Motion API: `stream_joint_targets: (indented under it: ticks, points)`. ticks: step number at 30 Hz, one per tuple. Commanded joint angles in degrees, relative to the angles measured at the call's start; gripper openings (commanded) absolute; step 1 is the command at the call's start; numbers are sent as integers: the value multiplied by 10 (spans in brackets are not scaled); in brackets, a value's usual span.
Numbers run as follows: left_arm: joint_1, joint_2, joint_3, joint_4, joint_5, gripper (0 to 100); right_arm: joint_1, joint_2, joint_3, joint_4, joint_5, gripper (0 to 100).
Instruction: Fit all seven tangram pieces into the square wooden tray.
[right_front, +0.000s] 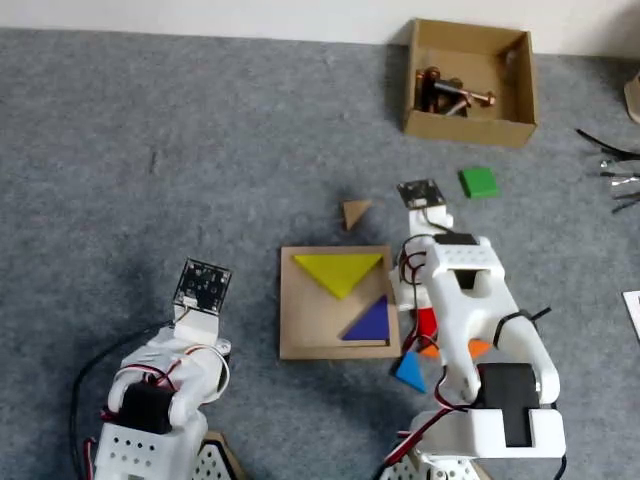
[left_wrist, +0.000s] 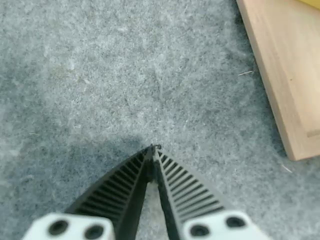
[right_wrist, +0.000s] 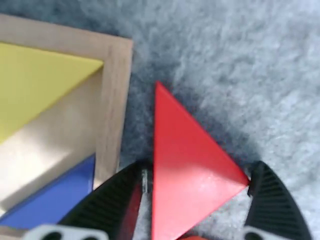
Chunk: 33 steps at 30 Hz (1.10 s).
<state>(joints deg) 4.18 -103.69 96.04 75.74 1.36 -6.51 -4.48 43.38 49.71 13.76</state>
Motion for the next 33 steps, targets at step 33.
stream_joint_targets:
  ticks: [33]
  points:
    - [8, -2, 11, 3, 4, 5, -6, -16, -13, 8, -21, 358]
